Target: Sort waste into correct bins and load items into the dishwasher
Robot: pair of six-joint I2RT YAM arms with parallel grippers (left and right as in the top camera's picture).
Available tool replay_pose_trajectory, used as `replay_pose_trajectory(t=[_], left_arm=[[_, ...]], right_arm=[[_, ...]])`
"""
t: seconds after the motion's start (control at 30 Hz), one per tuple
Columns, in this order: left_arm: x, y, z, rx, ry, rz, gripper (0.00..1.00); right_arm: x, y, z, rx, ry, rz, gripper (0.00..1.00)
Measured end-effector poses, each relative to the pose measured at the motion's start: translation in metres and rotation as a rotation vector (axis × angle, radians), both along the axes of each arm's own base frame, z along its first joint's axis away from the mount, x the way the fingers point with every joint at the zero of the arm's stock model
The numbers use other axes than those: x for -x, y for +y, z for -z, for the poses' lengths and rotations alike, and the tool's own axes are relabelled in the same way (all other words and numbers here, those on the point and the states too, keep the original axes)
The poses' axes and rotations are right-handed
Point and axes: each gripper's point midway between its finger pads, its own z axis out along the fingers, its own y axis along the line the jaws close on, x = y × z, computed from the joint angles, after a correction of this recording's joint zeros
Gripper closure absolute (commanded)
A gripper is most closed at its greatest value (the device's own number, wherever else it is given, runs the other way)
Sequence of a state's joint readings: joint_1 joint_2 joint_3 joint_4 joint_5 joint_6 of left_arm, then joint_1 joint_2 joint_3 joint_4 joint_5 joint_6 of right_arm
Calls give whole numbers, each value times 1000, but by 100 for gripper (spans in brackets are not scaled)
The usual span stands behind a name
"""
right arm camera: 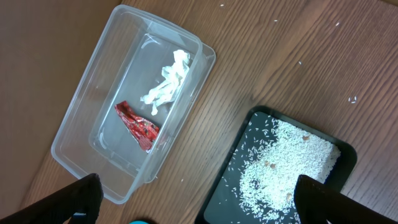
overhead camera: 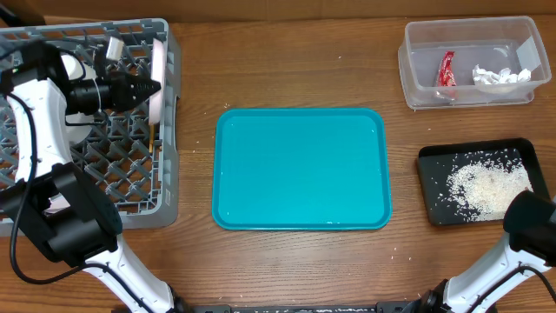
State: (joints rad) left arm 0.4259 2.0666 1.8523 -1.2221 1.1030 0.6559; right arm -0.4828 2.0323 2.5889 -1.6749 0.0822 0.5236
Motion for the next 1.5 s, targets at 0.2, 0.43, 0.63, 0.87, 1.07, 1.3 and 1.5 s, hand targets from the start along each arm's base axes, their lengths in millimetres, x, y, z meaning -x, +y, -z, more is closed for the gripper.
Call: replay_pose_trajectory(t=[0.2,0.43,0.63,0.87,1.07,1.3,1.5], left_arm=[[0,6,0,28,48,-43,0],[6,28,-22,94,164,-156,0],[18,28,-70,97,178,-182,0],[62,7,-131,46,142,-201,0],[97,-7,-162,-12,122,-238,0],[147,-51,-146,-73,203,-191,0],[198,-106,-116,-78,207,-58,0]], right_arm=[[0,0,0,0,0,-1,0],[0,0,0,-1,0,0,0],[0,0,0,0,0,0,0],[0,0,0,0,0,0,0],[0,0,0,0,1,0,0],[0,0,0,0,0,0,0],[0,0,0,0,0,0,0]])
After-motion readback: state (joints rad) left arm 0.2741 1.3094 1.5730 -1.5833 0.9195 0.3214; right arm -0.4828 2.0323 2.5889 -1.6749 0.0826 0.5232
